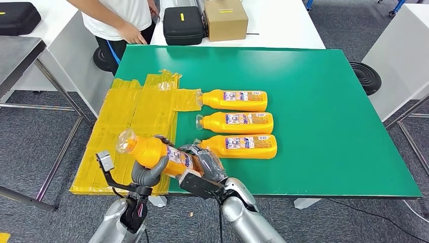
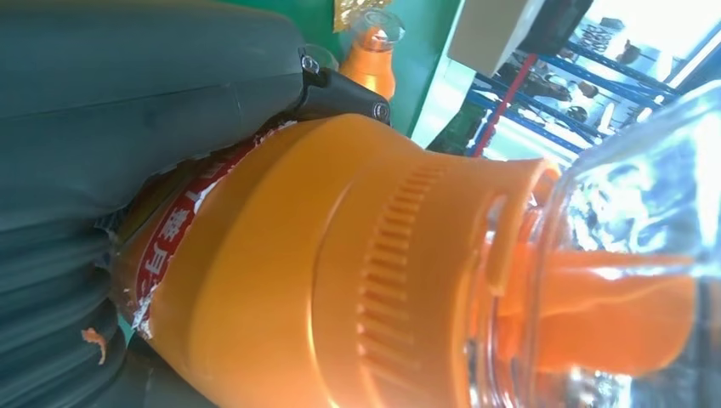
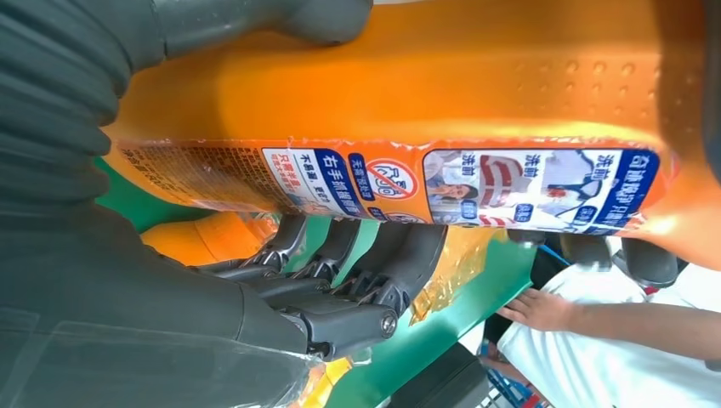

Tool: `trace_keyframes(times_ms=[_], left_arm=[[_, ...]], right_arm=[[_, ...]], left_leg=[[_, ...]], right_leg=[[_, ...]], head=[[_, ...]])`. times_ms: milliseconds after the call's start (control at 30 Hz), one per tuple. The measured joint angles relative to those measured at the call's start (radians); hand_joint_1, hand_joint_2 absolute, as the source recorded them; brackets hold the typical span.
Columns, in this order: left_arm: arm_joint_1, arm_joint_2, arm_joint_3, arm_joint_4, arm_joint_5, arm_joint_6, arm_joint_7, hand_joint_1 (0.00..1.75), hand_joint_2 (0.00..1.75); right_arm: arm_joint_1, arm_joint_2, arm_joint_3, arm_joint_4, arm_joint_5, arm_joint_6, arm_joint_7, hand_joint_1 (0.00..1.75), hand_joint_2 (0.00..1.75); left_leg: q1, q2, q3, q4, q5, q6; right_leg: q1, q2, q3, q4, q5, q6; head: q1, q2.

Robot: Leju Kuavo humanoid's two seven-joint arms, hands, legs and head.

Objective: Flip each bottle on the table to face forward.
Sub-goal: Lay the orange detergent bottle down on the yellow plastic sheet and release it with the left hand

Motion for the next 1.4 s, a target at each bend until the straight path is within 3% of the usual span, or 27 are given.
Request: trace_keyframes(times_ms=[333,433,467,500,567,1033,1267,1400], left_arm=[[0.003,0.013,0.007,0.0,-0.031,-0.077,-0.041,1.75,1.75],[0.003,0.016,0.014,-0.001,-0.034,-0.093,-0.047,1.75,1.75],[0.003,0.017,0.015,-0.001,-0.036,-0.096,-0.048,1.75,1.75],[0.003,0.018,0.016,-0.002,-0.04,-0.098,-0.049,1.75,1.75],[0.001,0.018,0.016,-0.005,-0.054,-0.096,-0.048,1.75,1.75],[-0.02,0.017,0.026,-0.019,-0.182,0.028,-0.048,1.75,1.75],[-0.037,0.018,0.057,-0.018,-0.307,0.173,-0.07,1.75,1.75],[-0.05,0.02,0.082,-0.019,-0.437,0.348,-0.1,1.75,1.75]], right_arm=[[-0.007,0.002,0.003,0.0,-0.02,0.027,-0.021,1.75,1.75],[-0.012,0.003,0.009,0.001,-0.022,0.034,-0.022,0.51,1.75],[-0.014,0.003,0.011,0.002,-0.022,0.037,-0.022,0.07,1.31],[-0.014,0.003,0.014,0.003,-0.022,0.039,-0.022,0.0,0.87],[-0.015,0.003,0.018,0.008,-0.018,0.036,-0.021,0.0,0.0],[0.007,0.008,0.025,-0.01,-0.01,-0.005,-0.012,0.0,0.0],[0.045,0.005,0.025,-0.072,0.009,-0.028,0.006,0.0,0.0],[0.065,-0.002,0.024,-0.114,0.022,-0.04,0.017,0.0,0.0]], left_leg=[[0.0,0.0,0.0,0.0,0.0,0.0],[0.0,0.0,0.0,0.0,0.0,0.0],[0.0,0.0,0.0,0.0,0.0,0.0],[0.0,0.0,0.0,0.0,0.0,0.0],[0.0,0.0,0.0,0.0,0.0,0.0],[0.0,0.0,0.0,0.0,0.0,0.0],[0.0,0.0,0.0,0.0,0.0,0.0],[0.0,0.0,0.0,0.0,0.0,0.0]], right_leg=[[0.0,0.0,0.0,0.0,0.0,0.0],[0.0,0.0,0.0,0.0,0.0,0.0],[0.0,0.0,0.0,0.0,0.0,0.0],[0.0,0.0,0.0,0.0,0.0,0.0],[0.0,0.0,0.0,0.0,0.0,0.0],[0.0,0.0,0.0,0.0,0.0,0.0],[0.0,0.0,0.0,0.0,0.0,0.0],[0.0,0.0,0.0,0.0,0.0,0.0]], head=[[0.0,0.0],[0.0,0.0],[0.0,0.0],[0.0,0.0],[0.0,0.0],[0.0,0.0],[0.0,0.0],[0.0,0.0]])
